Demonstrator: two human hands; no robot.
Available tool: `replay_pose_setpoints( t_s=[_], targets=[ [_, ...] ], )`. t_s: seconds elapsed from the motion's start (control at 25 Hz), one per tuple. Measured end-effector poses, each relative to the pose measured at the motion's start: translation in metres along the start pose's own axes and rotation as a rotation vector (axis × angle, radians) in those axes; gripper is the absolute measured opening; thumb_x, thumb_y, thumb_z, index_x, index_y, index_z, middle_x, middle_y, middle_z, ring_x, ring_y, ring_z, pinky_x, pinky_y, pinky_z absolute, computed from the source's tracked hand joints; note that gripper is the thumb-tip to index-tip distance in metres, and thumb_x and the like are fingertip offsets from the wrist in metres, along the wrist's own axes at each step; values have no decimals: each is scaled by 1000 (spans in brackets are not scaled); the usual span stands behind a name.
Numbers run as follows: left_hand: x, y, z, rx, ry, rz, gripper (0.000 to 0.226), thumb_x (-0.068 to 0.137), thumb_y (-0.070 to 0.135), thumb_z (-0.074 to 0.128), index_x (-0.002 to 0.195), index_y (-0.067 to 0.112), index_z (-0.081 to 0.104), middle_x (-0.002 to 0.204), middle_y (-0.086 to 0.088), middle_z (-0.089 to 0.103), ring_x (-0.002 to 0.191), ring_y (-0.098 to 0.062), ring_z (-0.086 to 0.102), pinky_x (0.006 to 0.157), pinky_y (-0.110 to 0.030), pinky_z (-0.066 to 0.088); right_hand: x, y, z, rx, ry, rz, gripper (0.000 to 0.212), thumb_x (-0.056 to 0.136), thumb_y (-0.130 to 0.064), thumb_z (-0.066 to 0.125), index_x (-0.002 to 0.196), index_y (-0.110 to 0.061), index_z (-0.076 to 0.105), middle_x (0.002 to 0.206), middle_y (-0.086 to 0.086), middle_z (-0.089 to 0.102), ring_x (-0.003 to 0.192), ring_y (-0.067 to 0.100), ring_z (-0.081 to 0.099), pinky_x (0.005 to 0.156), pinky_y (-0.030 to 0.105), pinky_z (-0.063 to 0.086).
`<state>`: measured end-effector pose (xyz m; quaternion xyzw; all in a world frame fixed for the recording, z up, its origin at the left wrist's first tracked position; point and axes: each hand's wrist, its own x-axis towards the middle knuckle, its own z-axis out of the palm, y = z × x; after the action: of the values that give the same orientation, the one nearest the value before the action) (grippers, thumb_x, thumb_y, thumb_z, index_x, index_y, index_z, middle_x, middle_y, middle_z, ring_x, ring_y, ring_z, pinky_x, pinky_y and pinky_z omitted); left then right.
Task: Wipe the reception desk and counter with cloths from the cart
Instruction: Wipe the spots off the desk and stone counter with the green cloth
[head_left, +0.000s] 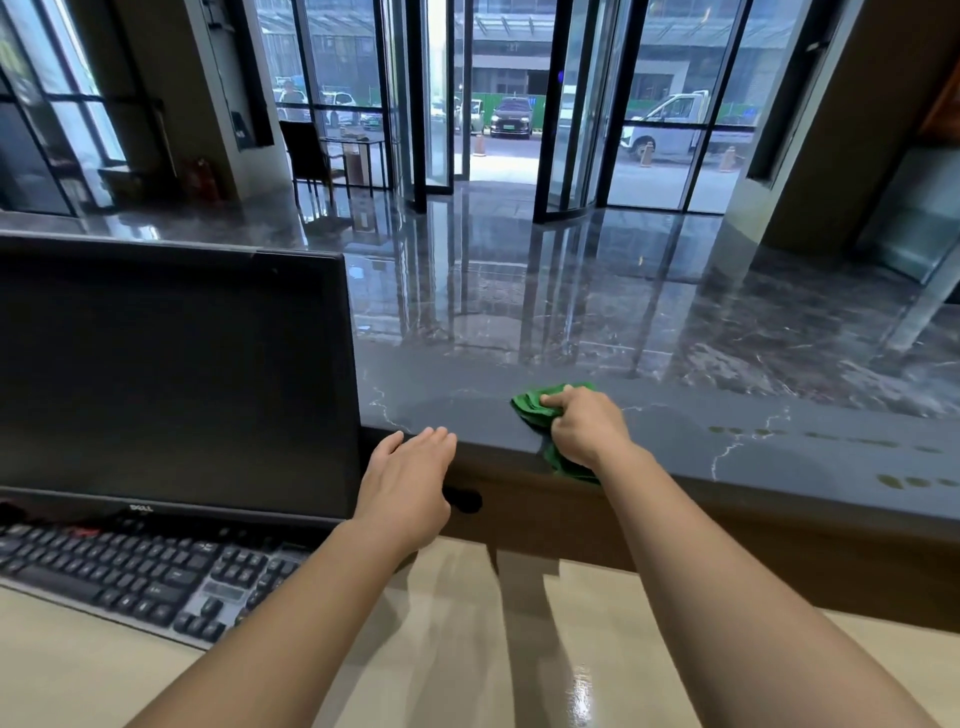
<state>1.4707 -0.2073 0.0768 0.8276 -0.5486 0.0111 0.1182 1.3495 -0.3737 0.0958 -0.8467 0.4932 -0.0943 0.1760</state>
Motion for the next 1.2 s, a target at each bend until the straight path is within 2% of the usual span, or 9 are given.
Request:
replay_pose_setpoints(
  t_s=[0.12, 0.2, 0.36, 0.6, 0.76, 0.88, 1.04, 1.12, 1.2],
  targets=[
    [1, -7, 0, 30, -14, 22, 69, 91, 4, 44, 153, 22, 19, 159, 8, 19, 146, -4, 11, 120, -29, -1, 13, -56, 20, -4, -97, -210, 54, 93, -1, 44, 139, -26, 52, 153, 3, 38, 140, 24, 34, 111, 35, 34],
    [3, -9, -1, 65, -31, 42, 68, 89, 4, 45, 151, 23, 25, 158, 9, 22, 146, -4, 14, 119, -30, 0, 25, -87, 31, 1, -182, -320, 54, 92, -1, 44, 140, -26, 51, 154, 3, 36, 142, 23, 31, 113, 34, 30],
    [11, -4, -4, 149, -40, 38, 59, 88, 9, 49, 144, 23, 36, 151, 6, 32, 141, -9, 26, 120, -31, 7, 42, -108, 38, 30, -257, -357, 58, 90, 1, 44, 139, -27, 52, 155, 1, 35, 142, 23, 32, 112, 35, 32],
    [19, 12, -3, 248, -35, -25, 42, 86, 14, 56, 127, 21, 49, 128, 4, 52, 118, -16, 53, 112, -31, 25, 57, -55, 25, 24, -137, -182, 59, 91, -4, 42, 143, -31, 45, 156, 5, 30, 141, 27, 33, 112, 40, 34],
    [18, 16, -4, 256, -57, -45, 38, 87, 13, 57, 124, 19, 51, 123, 1, 53, 115, -18, 54, 113, -31, 27, 51, 26, -13, -32, -28, 5, 58, 92, 0, 41, 145, -25, 44, 156, 5, 32, 143, 26, 28, 112, 38, 31],
    [17, 15, -5, 229, -70, -36, 43, 87, 16, 58, 129, 18, 48, 127, 2, 52, 118, -17, 52, 116, -33, 23, 40, 67, -35, -22, 30, 150, 60, 91, 4, 40, 144, -24, 45, 156, 7, 33, 142, 28, 30, 105, 36, 38],
    [14, 15, -5, 187, -90, -44, 38, 86, 15, 58, 123, 17, 48, 123, 1, 51, 115, -18, 51, 117, -35, 22, 36, 62, -32, 5, 64, 214, 58, 90, 3, 42, 141, -24, 50, 149, 7, 44, 131, 31, 44, 98, 36, 44],
    [14, 16, -3, 155, -91, -55, 43, 87, 15, 58, 128, 16, 46, 128, 1, 50, 121, -18, 48, 118, -37, 19, 32, 40, -22, 20, 56, 187, 55, 90, -1, 45, 138, -26, 53, 146, 8, 47, 128, 31, 47, 102, 37, 43],
    [12, 16, -1, 120, -98, -65, 54, 87, 17, 58, 137, 16, 39, 138, 1, 43, 132, -17, 39, 121, -38, 13, 22, 7, -6, 24, 14, 92, 53, 91, -4, 49, 139, -27, 52, 151, 7, 41, 135, 30, 40, 109, 35, 35]
  ],
)
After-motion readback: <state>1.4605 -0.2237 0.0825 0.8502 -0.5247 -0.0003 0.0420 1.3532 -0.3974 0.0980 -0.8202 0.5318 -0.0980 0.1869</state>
